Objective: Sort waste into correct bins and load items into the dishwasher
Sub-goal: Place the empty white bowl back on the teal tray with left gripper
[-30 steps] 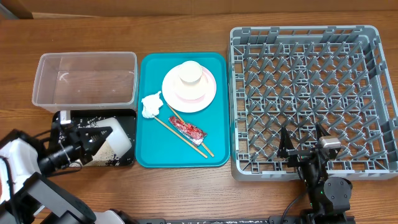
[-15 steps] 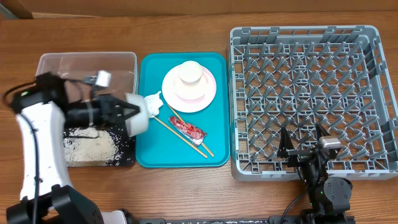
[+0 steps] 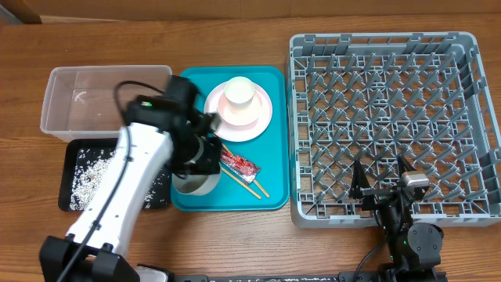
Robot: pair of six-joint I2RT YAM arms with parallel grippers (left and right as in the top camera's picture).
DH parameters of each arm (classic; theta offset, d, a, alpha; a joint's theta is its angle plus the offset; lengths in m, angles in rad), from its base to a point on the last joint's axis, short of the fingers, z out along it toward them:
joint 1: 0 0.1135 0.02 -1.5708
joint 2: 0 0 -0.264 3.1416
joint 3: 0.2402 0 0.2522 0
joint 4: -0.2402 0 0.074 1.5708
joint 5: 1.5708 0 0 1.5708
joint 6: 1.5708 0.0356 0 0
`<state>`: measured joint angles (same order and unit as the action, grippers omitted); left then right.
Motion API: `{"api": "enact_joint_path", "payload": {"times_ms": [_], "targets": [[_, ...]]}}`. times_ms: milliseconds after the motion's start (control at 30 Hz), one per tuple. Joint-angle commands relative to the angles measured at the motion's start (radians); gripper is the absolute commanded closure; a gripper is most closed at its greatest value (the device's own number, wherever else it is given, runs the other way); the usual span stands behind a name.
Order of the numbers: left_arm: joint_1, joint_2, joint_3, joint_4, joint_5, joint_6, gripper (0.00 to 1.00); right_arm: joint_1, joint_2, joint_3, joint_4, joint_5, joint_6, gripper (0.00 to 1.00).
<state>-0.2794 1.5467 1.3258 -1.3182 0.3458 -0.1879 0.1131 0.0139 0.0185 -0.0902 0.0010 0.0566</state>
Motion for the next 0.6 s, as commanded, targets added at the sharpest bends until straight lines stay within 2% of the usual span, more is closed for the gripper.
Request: {"api": "enact_joint_path", "payload": {"times_ms": [0,233,567], "targets": [[-0.122,-0.024,-0.001,0.015,-0.239,-0.175,0.96,0.005,-0.010,-0.011,0.006,0.005,0.007,0.00],[-0.281,-0.023,-0.097,0.096,-0.377,-0.304,0.96,0.005,-0.010,-0.011,0.006,0.005,0.007,0.00],[-0.291,-0.022,-0.245,0.251,-0.416,-0.330,0.96,0.005,-0.010,-0.011,0.006,0.005,0.007,0.00]]}}
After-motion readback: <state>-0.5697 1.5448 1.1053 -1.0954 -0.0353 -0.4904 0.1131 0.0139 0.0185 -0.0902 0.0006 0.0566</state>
